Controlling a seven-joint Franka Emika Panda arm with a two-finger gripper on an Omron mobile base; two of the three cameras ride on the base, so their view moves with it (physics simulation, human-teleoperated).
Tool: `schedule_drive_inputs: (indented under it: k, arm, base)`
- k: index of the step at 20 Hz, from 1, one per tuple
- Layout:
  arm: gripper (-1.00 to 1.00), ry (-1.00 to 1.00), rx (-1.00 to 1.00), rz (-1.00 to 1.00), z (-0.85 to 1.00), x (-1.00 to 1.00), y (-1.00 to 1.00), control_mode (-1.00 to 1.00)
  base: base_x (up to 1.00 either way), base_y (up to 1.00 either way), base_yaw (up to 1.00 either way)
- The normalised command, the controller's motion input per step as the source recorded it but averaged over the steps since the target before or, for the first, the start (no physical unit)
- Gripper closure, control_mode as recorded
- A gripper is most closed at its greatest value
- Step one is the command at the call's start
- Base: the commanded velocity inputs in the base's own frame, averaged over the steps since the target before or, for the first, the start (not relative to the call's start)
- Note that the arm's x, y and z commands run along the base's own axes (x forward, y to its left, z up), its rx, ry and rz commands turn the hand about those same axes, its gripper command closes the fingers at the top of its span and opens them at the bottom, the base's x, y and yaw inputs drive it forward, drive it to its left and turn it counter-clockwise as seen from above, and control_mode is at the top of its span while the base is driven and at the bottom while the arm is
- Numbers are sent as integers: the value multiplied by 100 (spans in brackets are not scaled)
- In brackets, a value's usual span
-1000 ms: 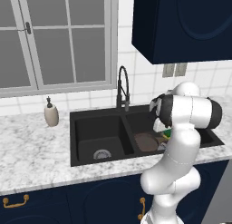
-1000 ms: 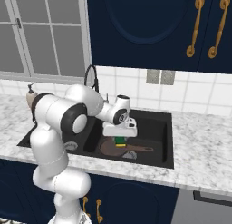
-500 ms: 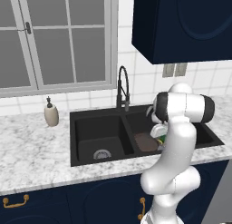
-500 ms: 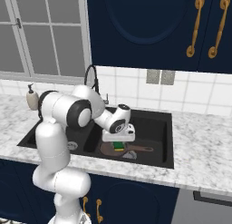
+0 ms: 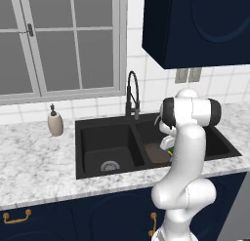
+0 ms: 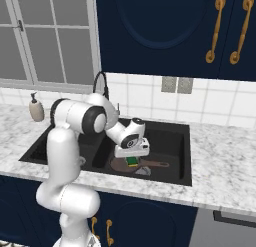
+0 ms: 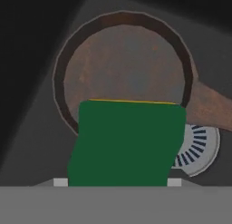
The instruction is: Pick the pan and sponge and place them into the sink. Then turn on the water.
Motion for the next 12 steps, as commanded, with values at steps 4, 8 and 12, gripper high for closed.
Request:
schedule_drive_inputs:
  k: [4,8,12]
  arm:
    - [100,0,0,6,-34,23,0,-100]
    - [100,0,0,6,-41,21,0,-100]
    - [100,0,0,5,-24,27,0,-100]
  base:
    - [0,0,0]
    - [0,0,0]
    - [0,0,0]
